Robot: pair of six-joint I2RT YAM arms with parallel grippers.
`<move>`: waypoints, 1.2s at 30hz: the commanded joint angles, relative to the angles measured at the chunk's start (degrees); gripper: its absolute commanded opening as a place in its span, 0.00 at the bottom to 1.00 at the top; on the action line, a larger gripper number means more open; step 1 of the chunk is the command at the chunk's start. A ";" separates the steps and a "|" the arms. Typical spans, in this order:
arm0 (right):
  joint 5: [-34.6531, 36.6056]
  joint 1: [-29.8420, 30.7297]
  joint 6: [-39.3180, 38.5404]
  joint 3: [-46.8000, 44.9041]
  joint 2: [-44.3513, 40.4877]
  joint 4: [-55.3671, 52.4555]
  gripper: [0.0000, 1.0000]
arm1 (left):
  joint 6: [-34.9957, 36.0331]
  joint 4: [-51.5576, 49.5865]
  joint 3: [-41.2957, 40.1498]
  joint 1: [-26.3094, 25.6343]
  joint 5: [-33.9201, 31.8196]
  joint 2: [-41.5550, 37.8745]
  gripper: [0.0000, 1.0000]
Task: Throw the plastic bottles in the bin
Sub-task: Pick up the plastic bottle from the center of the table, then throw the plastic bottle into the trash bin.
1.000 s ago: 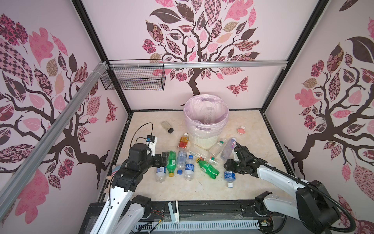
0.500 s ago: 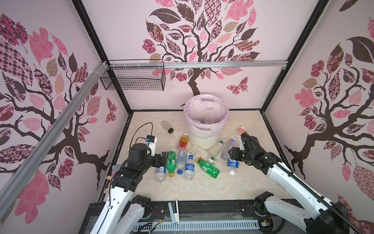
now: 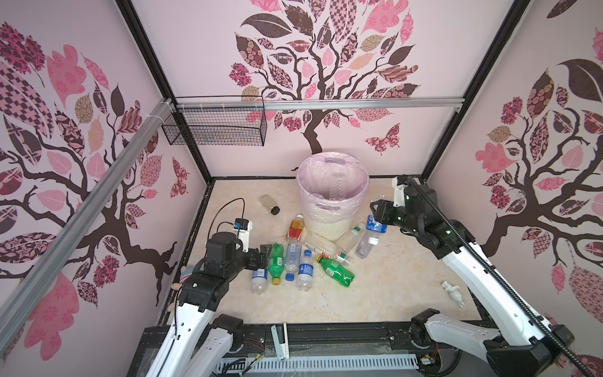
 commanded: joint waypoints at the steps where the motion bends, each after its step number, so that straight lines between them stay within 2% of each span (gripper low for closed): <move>1: -0.83 0.18 -1.88 6.95 2.45 -0.74 0.56 | -0.41 0.82 -1.63 0.16 -0.53 -0.73 0.92; 10: -4.99 0.20 -2.60 23.76 12.09 1.27 0.54 | -0.41 0.83 -1.72 0.18 -1.41 -0.80 0.92; 15: -8.61 0.21 -2.61 27.20 17.64 5.34 0.55 | -0.41 0.89 -1.83 0.14 -1.75 -0.84 0.92; 19: -10.23 0.17 -3.18 32.89 23.40 4.49 0.56 | -0.57 0.88 -1.90 0.16 -2.02 -0.93 0.92; 27: -11.96 0.18 -3.94 38.90 31.18 4.15 0.59 | -0.60 0.97 -2.10 0.21 -2.28 -1.02 0.92; 36: -12.20 0.18 -3.32 37.58 34.63 3.63 0.64 | -0.79 1.11 -2.38 0.18 -2.46 -1.90 0.91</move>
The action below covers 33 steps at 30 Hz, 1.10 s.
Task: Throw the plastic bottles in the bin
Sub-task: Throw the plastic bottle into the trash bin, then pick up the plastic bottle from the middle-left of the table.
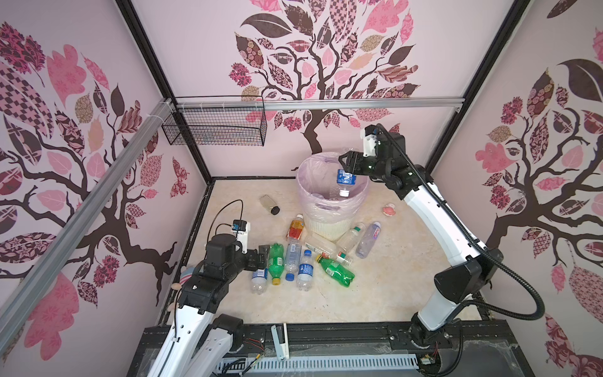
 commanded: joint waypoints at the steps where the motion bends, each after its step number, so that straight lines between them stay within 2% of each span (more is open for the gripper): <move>1: -0.60 0.19 -0.30 0.34 0.93 -0.39 0.64 | -0.16 1.06 -1.39 0.19 -0.34 -0.66 0.91; 6: -0.69 0.23 -0.39 -1.03 0.66 -0.25 0.66 | -0.28 0.99 -1.45 0.14 -0.25 -0.89 0.91; 12: -0.56 0.23 -0.73 -3.50 -0.32 -0.01 0.74 | -0.30 0.99 -1.49 0.14 -0.23 -0.90 0.91; 19: 0.55 0.21 -3.10 -7.16 -4.23 0.86 0.81 | -0.55 1.08 -1.51 0.08 -0.45 -0.56 0.89; 23: 0.62 0.24 -5.39 -12.70 -9.84 2.65 0.85 | -0.70 0.96 -1.40 0.19 -0.73 -0.02 0.88; 33: 4.14 0.24 -6.96 -33.38 -31.29 5.58 0.90 | -3.09 -0.52 -0.24 0.10 -3.98 3.52 0.86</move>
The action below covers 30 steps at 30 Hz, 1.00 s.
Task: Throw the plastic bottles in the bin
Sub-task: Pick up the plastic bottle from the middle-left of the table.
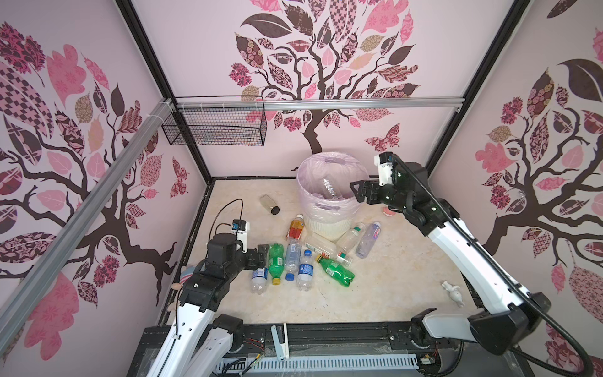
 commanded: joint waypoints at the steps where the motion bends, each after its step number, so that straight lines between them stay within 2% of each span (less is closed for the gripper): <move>1: 2.59 0.17 -0.64 -4.35 -6.49 0.21 0.90 | -1.89 -0.79 0.09 0.11 -2.27 2.04 0.86; 9: 5.41 0.17 3.22 -22.34 -20.04 1.17 0.93 | -5.55 -3.88 2.68 0.20 -4.14 8.46 0.85; 13: 4.26 0.15 5.38 -29.29 -22.30 1.89 0.94 | -8.56 -4.16 1.58 0.10 -5.18 9.64 0.85; 18: 2.30 0.09 7.05 -34.02 -23.94 3.09 0.94 | -10.84 -4.82 -0.14 -0.17 -7.09 10.26 0.82; 27: 4.36 0.16 7.71 -39.08 -28.80 1.58 0.94 | -14.16 -4.78 -0.70 -0.96 -6.57 15.74 0.77; 30: 2.47 0.21 9.17 -40.40 -29.62 2.39 0.95 | -15.48 -4.04 -1.45 -2.32 -7.57 16.89 0.75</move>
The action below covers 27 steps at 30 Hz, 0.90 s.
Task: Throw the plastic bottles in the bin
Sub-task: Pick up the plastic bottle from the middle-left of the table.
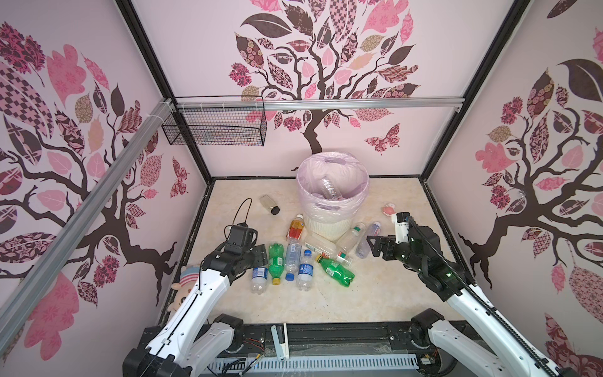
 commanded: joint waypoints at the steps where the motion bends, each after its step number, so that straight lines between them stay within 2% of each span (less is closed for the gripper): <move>1: -1.30 0.17 2.17 -1.06 -1.06 0.89 0.95 | -2.70 0.74 -1.68 -1.57 -1.64 0.78 0.73; 8: -4.59 0.23 3.50 -3.07 -1.50 1.32 0.95 | -8.14 4.76 -6.60 -6.06 -5.57 4.02 0.69; 14: -5.83 0.12 3.97 -3.93 -2.79 0.78 0.95 | -11.41 7.47 -12.14 -6.67 -9.12 4.34 0.67; 27: -5.96 0.22 4.69 -5.23 -2.57 1.04 0.95 | -11.25 10.67 -14.10 -6.67 -6.63 7.64 0.62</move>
